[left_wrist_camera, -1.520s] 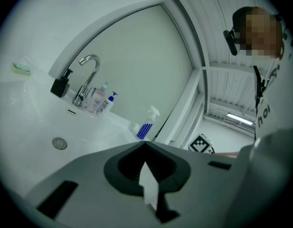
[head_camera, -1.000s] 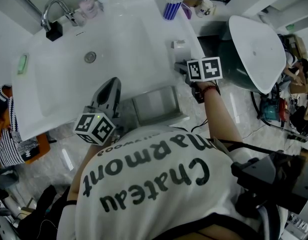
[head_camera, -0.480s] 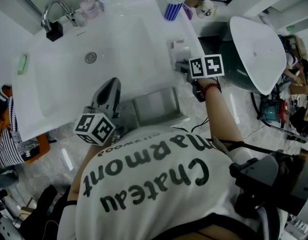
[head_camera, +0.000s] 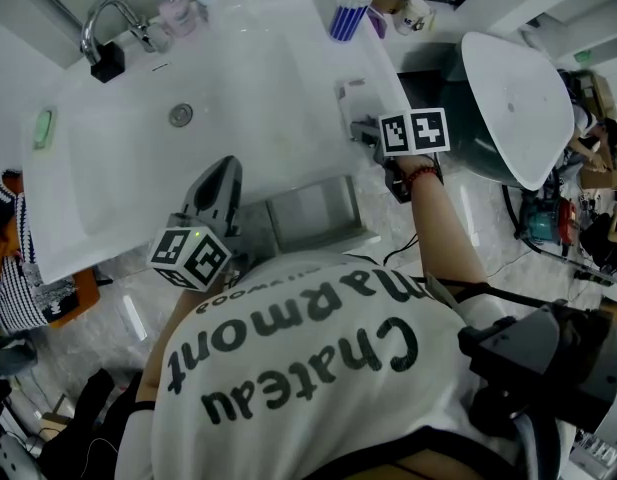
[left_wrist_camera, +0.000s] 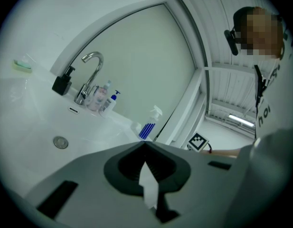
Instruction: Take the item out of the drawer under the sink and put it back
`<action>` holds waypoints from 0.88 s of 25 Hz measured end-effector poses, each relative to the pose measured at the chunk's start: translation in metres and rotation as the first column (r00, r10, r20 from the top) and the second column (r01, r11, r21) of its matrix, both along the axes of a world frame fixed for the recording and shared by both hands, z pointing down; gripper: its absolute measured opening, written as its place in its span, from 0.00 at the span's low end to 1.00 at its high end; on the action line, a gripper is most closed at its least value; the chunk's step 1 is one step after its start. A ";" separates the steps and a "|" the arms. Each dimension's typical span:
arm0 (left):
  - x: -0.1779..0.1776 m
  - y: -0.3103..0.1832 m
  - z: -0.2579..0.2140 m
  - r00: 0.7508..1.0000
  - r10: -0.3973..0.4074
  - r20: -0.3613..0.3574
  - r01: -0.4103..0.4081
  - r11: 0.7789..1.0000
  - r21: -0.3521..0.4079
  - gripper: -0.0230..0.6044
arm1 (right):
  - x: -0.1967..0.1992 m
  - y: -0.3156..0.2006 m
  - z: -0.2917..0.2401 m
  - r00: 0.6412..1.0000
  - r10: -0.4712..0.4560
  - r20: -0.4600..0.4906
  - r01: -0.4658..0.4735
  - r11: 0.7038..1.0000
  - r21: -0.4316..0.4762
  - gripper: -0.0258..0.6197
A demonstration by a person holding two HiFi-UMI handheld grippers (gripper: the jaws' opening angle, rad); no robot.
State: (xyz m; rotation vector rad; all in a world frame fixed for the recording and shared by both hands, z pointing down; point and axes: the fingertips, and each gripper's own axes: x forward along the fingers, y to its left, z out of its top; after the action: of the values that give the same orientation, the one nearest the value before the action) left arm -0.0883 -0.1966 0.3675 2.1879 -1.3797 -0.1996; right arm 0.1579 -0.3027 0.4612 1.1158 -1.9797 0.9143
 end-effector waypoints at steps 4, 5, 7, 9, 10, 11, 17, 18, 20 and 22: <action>0.000 0.000 -0.001 1.000 -0.003 -0.001 0.003 1.000 -0.002 0.05 | -0.001 -0.001 -0.002 1.000 -0.010 -0.014 0.010 1.000 0.012 0.49; 0.000 0.000 -0.001 1.000 -0.002 -0.001 0.002 1.000 -0.003 0.05 | -0.001 -0.001 -0.002 1.000 -0.010 -0.015 0.010 1.000 0.014 0.49; -0.001 0.000 0.000 1.000 -0.001 0.002 0.001 1.000 -0.005 0.05 | -0.001 -0.001 -0.002 1.000 -0.008 -0.014 0.008 1.000 0.017 0.49; -0.002 0.000 0.000 1.000 -0.002 0.004 0.002 1.000 -0.007 0.05 | -0.001 -0.001 -0.002 1.000 -0.005 -0.009 0.005 1.000 0.017 0.49; -0.002 0.000 0.001 1.000 -0.002 0.005 0.002 1.000 -0.007 0.05 | -0.001 -0.001 -0.002 1.000 -0.003 -0.006 0.003 1.000 0.017 0.49; -0.002 0.000 0.001 1.000 -0.001 0.006 0.001 1.000 -0.008 0.05 | -0.001 -0.001 -0.002 1.000 0.000 -0.003 0.000 1.000 0.016 0.49; -0.002 -0.002 0.002 1.000 -0.001 0.002 0.001 1.000 -0.011 0.05 | -0.001 -0.002 -0.001 1.000 0.000 0.004 -0.001 1.000 0.025 0.49; -0.003 -0.002 0.001 1.000 -0.003 0.001 0.003 1.000 -0.010 0.05 | -0.001 -0.002 -0.001 1.000 0.000 0.003 0.000 1.000 0.027 0.49; -0.004 -0.003 0.001 1.000 -0.008 0.003 0.008 1.000 -0.009 0.05 | -0.001 -0.002 -0.001 1.000 -0.001 0.002 0.001 1.000 0.028 0.49; -0.004 -0.002 0.000 1.000 -0.010 0.004 0.010 1.000 -0.008 0.05 | -0.001 -0.002 -0.001 1.000 -0.002 0.000 0.002 1.000 0.030 0.49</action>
State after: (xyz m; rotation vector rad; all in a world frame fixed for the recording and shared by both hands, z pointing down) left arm -0.0926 -0.1990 0.3679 2.1762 -1.3921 -0.1932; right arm 0.1566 -0.3047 0.4601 1.1296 -2.0003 0.8867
